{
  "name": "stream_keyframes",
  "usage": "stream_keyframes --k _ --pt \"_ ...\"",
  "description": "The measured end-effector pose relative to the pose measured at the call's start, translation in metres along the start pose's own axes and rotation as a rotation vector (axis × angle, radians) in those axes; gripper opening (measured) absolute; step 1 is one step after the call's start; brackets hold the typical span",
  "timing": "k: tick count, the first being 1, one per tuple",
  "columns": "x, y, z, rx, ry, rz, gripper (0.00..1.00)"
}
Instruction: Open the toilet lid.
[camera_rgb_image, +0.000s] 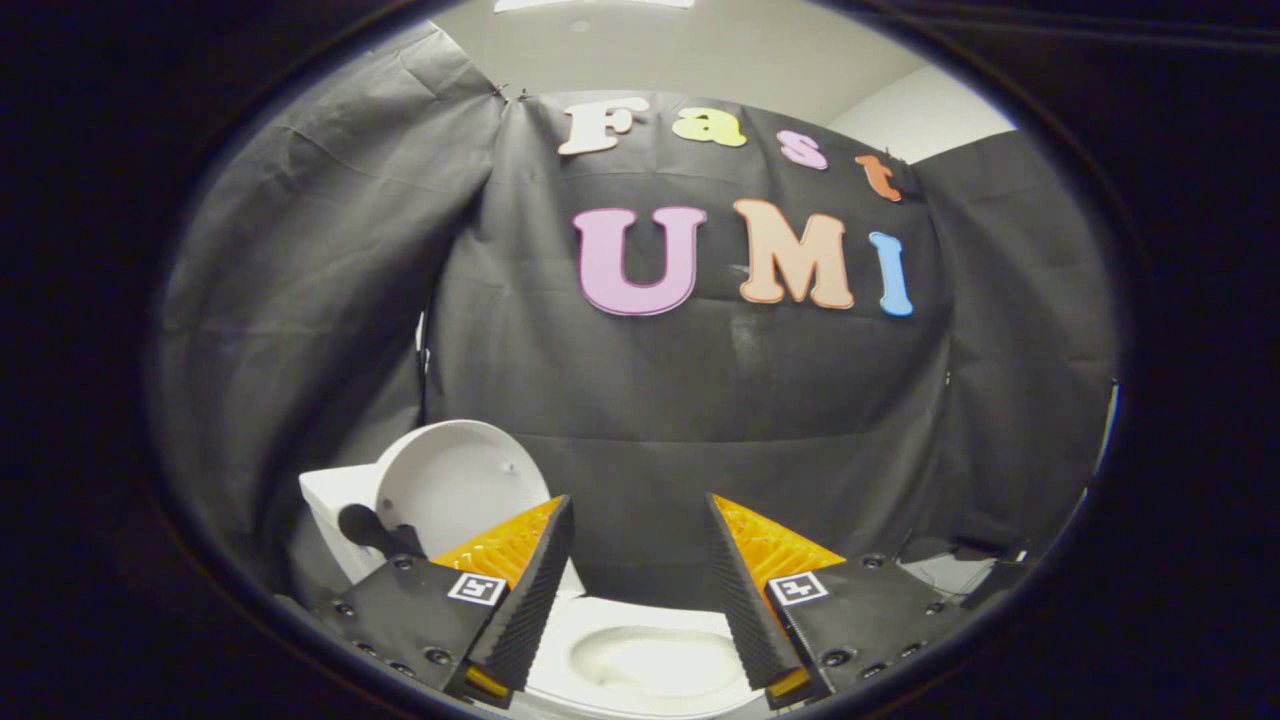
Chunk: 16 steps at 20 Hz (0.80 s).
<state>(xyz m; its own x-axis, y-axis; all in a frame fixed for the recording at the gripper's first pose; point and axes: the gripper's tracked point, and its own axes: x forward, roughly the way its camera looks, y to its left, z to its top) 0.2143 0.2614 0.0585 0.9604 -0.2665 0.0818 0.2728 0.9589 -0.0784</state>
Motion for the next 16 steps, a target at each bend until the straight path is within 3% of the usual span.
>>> stream_keyframes --k 5,12,16 --pt "-0.015 -0.055 0.012 0.003 -0.033 0.114 0.80" --pt "-0.037 -0.137 0.002 -0.017 -0.016 0.069 0.80" --pt "-0.047 -0.172 -0.004 -0.009 -0.011 0.104 0.80"
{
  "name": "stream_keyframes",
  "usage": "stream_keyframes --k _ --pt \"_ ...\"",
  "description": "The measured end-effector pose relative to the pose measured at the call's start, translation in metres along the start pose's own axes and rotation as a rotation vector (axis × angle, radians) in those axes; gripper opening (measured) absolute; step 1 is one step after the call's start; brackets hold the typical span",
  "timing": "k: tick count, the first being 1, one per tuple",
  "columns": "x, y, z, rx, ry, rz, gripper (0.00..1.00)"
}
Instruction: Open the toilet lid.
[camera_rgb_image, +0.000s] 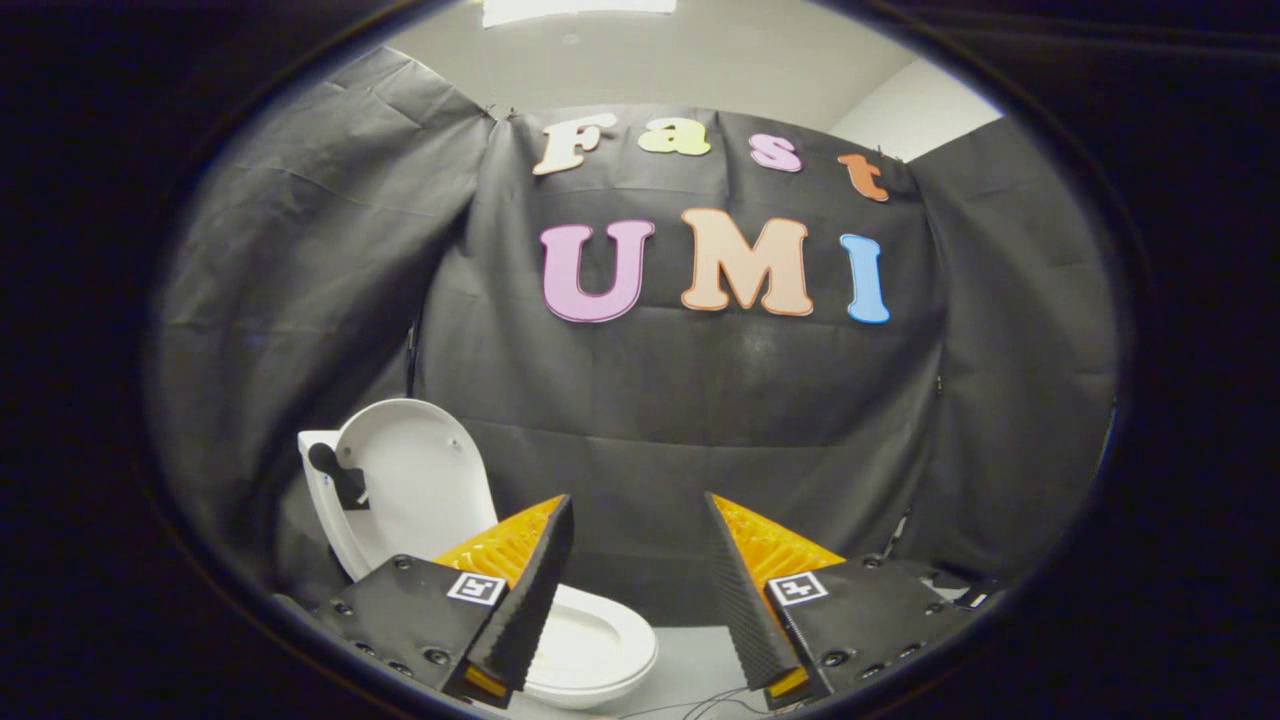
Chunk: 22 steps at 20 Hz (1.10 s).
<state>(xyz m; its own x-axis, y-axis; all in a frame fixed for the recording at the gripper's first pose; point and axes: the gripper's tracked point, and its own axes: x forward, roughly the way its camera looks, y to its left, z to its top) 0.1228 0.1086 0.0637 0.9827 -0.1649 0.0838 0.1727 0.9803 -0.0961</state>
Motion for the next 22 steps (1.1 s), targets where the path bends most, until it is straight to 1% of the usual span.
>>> stream_keyframes --k 2,5,7,13,17,22 --pt "-0.007 -0.015 -0.010 0.018 0.019 0.020 0.80" --pt "-0.015 -0.025 -0.025 0.083 0.036 0.102 0.81" --pt "-0.016 -0.040 -0.032 0.124 0.029 0.119 0.81" --pt "-0.025 -0.079 -0.053 0.172 0.034 0.125 0.79" --pt "-0.034 -0.101 -0.061 0.172 0.045 0.107 0.79" --pt "-0.037 -0.116 -0.066 0.138 0.063 0.106 0.79"
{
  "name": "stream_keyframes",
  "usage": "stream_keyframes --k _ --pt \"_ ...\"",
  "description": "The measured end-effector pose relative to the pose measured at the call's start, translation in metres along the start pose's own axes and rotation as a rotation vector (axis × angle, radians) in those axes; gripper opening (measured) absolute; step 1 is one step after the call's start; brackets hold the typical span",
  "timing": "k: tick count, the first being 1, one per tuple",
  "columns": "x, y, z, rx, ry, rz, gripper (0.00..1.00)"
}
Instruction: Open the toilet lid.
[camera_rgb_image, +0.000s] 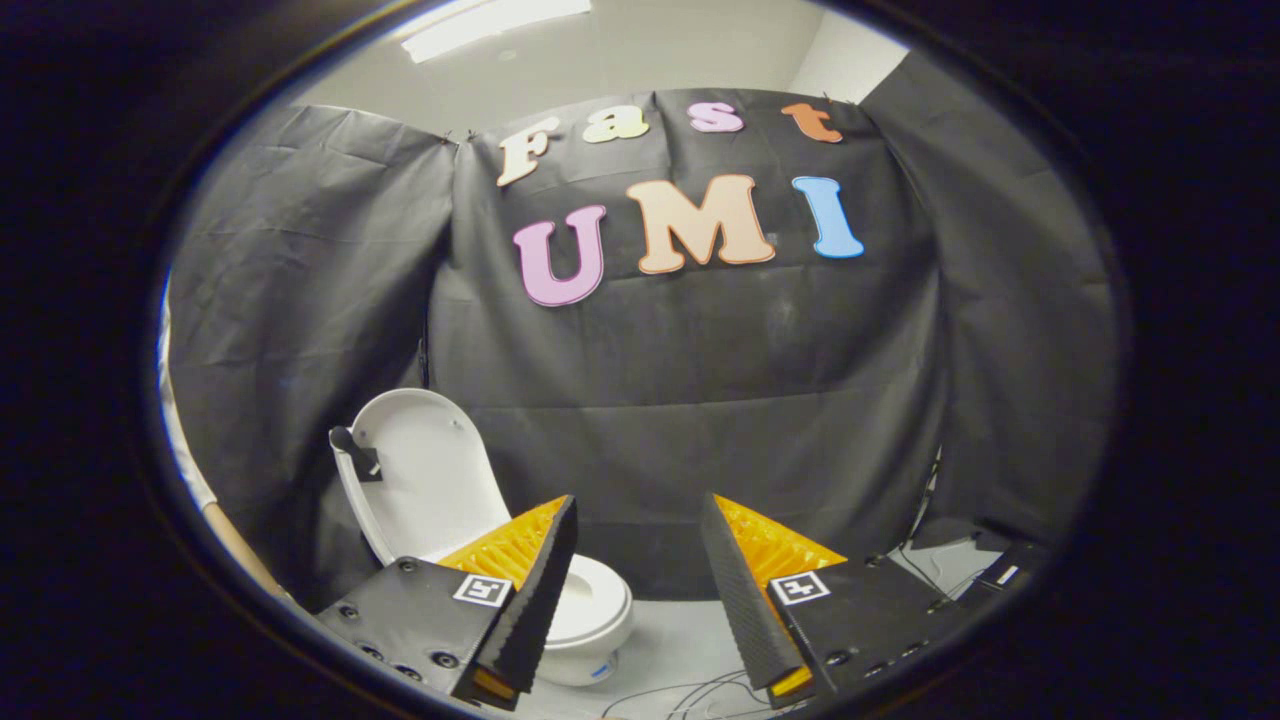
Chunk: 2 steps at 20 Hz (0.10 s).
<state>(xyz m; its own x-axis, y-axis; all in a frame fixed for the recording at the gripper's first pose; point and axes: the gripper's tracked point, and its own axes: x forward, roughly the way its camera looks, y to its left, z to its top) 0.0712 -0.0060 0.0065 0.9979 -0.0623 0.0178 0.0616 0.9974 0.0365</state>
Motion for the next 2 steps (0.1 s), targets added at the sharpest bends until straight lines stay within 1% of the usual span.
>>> stream_keyframes --k 2 --pt "0.0006 -0.0048 -0.0079 -0.006 0.035 -0.008 0.79"
